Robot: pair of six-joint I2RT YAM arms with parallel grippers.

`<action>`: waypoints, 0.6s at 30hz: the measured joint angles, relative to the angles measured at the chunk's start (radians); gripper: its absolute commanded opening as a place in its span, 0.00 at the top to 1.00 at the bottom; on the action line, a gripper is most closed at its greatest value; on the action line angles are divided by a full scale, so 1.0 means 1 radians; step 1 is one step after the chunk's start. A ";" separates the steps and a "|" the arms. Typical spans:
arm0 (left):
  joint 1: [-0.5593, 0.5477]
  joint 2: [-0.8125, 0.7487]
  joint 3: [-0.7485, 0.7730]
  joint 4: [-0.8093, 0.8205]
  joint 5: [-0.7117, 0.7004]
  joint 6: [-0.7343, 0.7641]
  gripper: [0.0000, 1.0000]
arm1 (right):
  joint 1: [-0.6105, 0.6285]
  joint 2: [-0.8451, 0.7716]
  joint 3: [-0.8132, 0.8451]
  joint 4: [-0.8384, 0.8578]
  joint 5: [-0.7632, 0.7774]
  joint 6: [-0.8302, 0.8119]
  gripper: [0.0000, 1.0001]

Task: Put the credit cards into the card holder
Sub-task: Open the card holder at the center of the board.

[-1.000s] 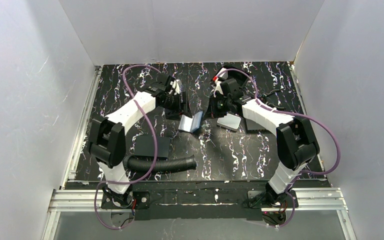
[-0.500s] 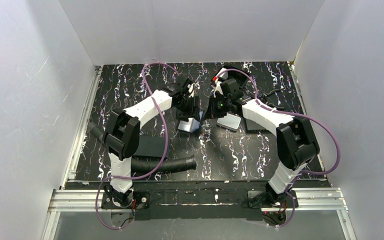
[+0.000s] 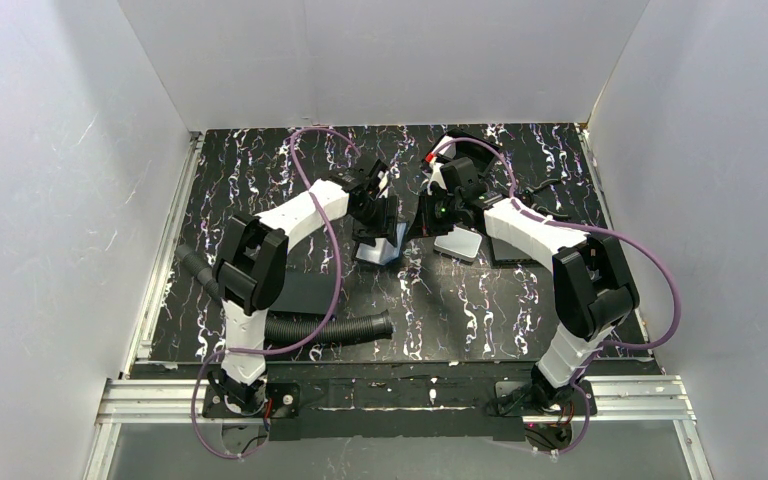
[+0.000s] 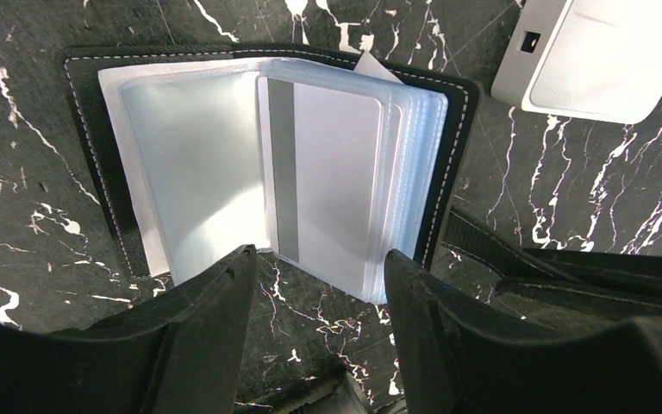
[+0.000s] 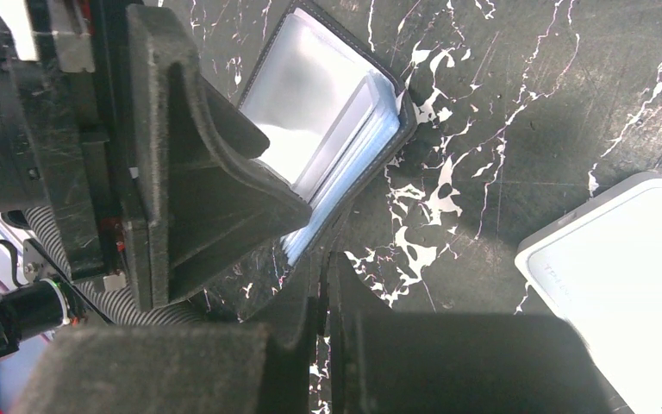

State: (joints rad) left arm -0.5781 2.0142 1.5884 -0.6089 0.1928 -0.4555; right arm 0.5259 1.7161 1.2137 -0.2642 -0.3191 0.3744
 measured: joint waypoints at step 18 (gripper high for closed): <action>-0.003 0.010 0.002 -0.015 -0.038 0.015 0.35 | 0.000 -0.005 0.000 -0.003 -0.002 0.000 0.99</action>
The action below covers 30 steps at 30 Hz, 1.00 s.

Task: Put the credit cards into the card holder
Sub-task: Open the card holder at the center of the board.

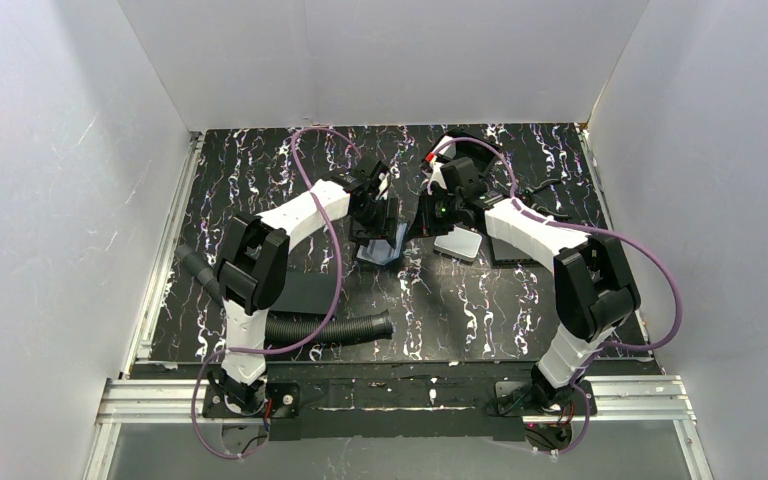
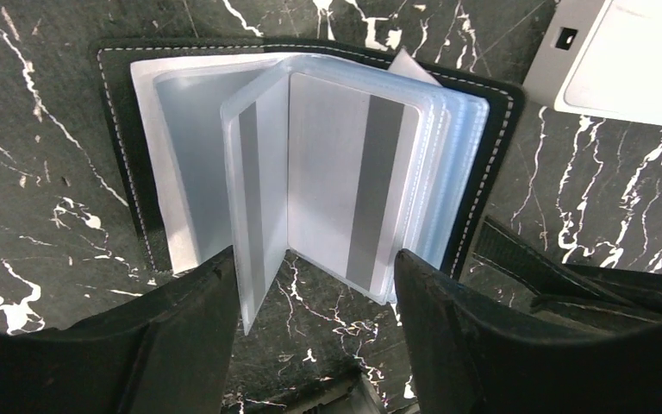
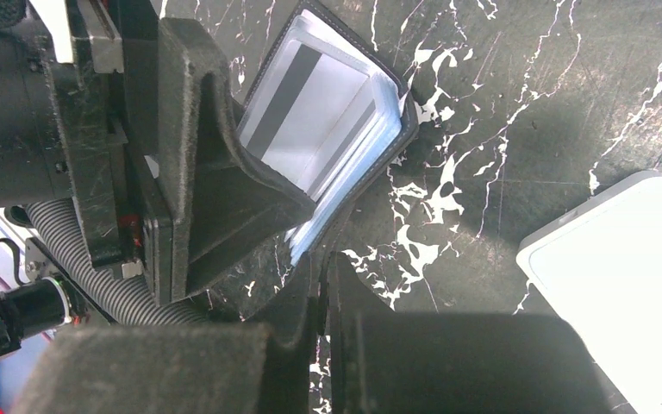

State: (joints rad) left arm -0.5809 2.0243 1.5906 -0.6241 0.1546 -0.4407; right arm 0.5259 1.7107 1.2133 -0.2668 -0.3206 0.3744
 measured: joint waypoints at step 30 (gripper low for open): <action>0.003 -0.150 0.000 -0.105 -0.195 0.056 0.16 | -0.005 -0.010 0.000 -0.019 -0.005 -0.012 0.99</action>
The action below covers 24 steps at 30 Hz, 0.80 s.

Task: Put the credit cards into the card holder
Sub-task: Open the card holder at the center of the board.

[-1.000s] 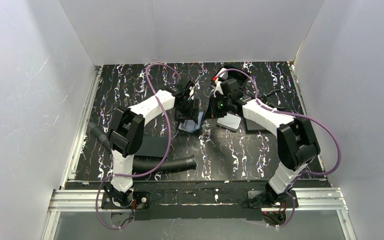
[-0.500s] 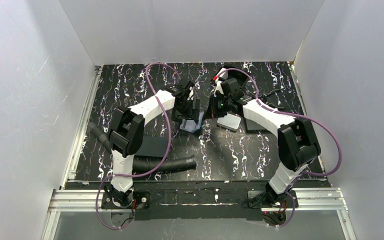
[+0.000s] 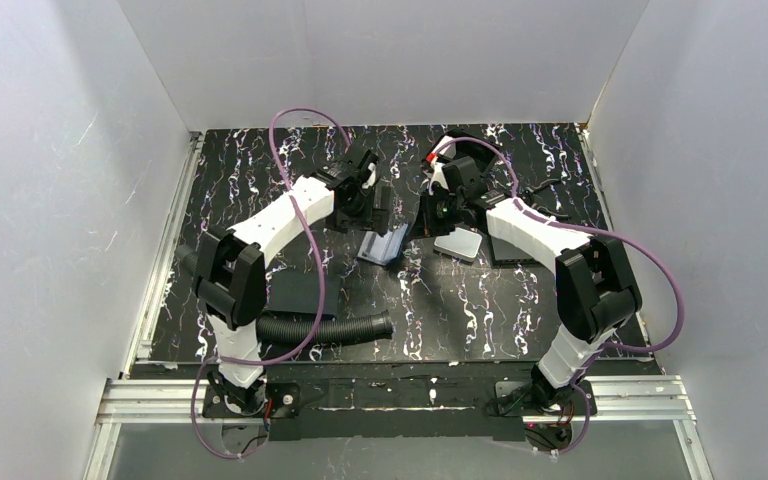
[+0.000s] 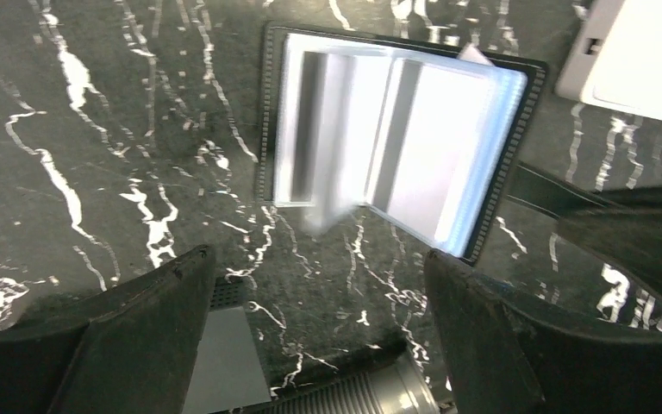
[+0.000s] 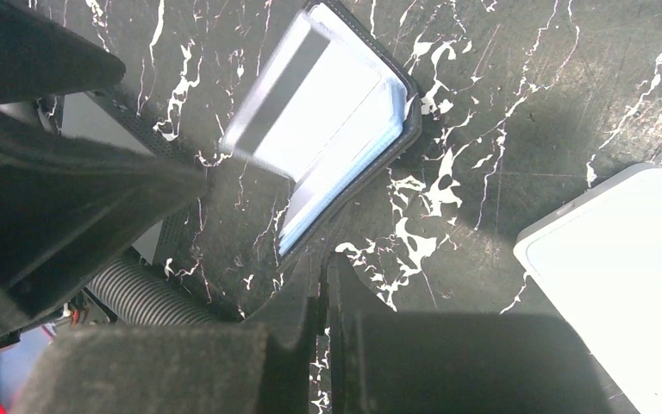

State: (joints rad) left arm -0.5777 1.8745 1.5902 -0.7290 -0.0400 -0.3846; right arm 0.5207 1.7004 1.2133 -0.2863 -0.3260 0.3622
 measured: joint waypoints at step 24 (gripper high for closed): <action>-0.021 0.149 0.031 0.072 0.227 -0.036 0.21 | -0.035 0.000 0.000 -0.002 -0.063 -0.022 0.99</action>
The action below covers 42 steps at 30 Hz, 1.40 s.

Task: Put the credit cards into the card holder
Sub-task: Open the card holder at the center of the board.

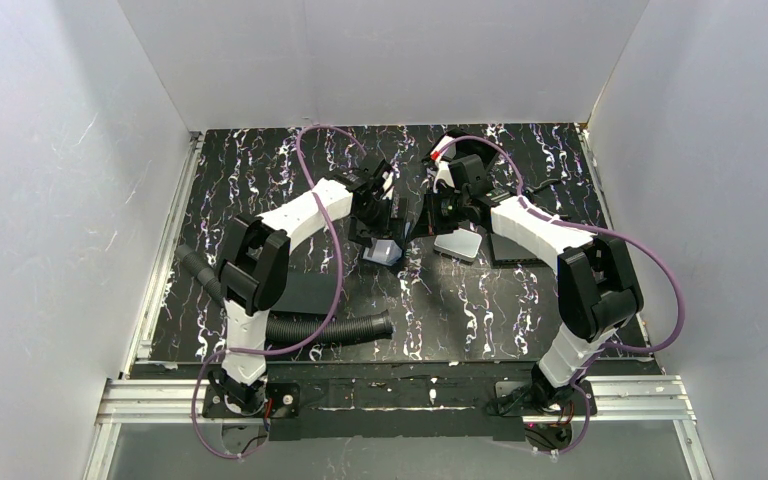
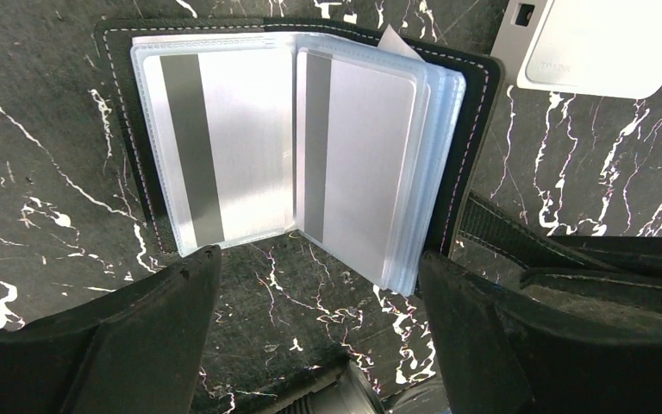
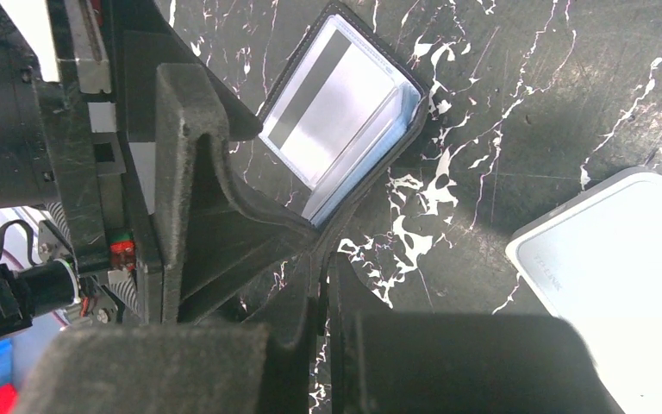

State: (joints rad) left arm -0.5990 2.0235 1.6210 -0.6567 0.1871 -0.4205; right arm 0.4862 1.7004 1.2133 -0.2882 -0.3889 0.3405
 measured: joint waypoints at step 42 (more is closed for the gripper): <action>0.000 0.029 -0.047 0.107 0.112 -0.049 0.58 | -0.039 0.104 -0.085 0.225 0.006 0.333 0.63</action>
State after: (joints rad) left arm -0.5987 2.0527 1.5741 -0.5499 0.2991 -0.4692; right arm 0.4477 1.8048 1.1282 -0.0636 -0.3829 0.6739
